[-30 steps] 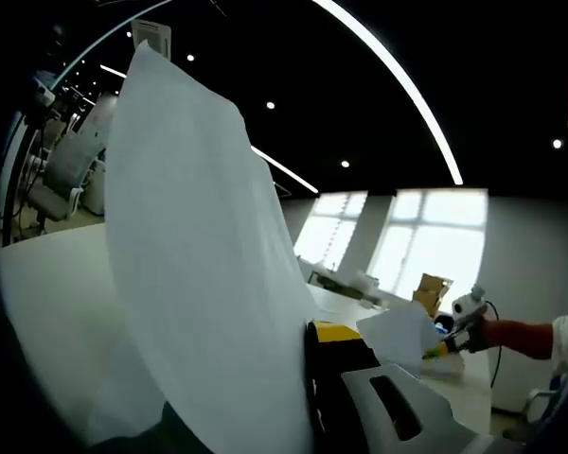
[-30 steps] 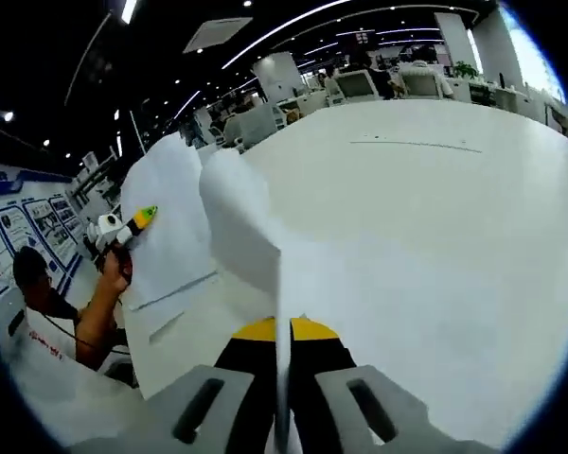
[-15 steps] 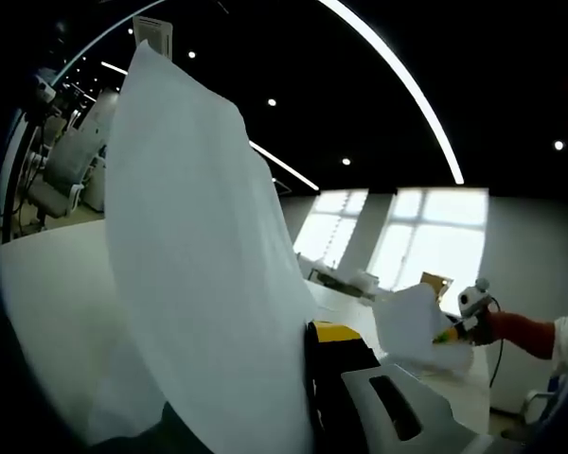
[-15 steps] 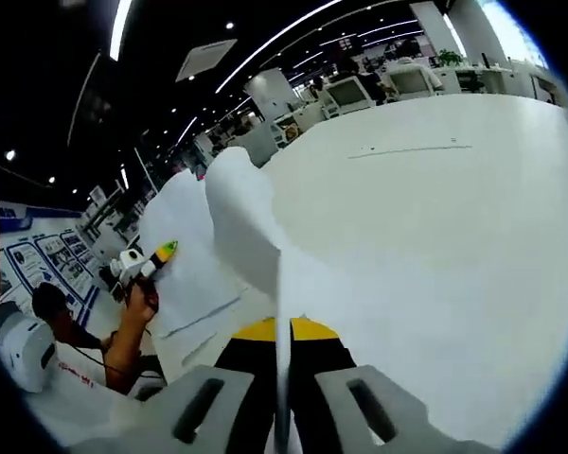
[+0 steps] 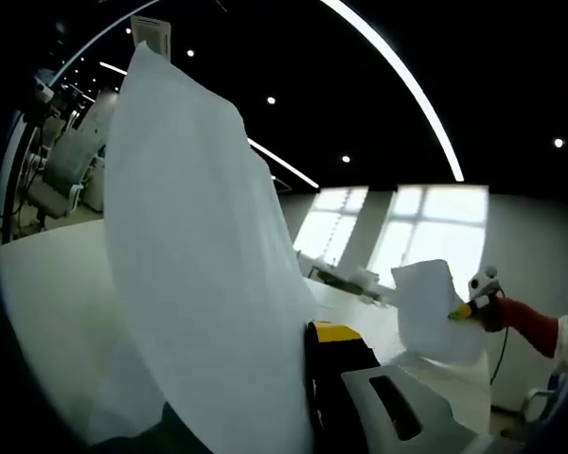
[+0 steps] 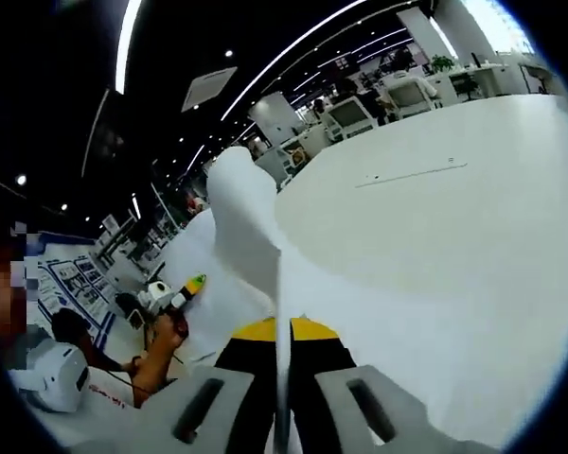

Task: Organize the stack of printing papers by aligning and flattening the scattered papers on the table

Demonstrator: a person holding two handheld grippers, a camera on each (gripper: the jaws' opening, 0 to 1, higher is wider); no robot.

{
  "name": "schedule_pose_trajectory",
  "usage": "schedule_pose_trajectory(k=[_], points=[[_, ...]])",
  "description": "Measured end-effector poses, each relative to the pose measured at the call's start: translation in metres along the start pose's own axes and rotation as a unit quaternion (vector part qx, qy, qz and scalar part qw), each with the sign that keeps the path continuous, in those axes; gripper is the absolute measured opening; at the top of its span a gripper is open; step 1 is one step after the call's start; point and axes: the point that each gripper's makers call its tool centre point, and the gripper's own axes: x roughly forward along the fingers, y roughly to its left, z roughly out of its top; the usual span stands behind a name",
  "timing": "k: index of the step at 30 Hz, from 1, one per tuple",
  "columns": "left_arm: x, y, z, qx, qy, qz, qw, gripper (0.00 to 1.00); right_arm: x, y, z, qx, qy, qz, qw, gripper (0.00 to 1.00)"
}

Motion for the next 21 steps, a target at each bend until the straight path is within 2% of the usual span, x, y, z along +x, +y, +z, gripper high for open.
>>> schedule_pose_trajectory(k=[9, 21], points=[[0.000, 0.001, -0.001, 0.001, 0.002, 0.002, 1.0000, 0.07, -0.013, 0.021, 0.014, 0.020, -0.019, 0.040, 0.9988, 0.00], [0.000, 0.000, -0.001, 0.000, 0.002, 0.001, 1.0000, 0.07, -0.022, 0.047, 0.023, 0.030, -0.041, 0.069, 0.9963, 0.00]])
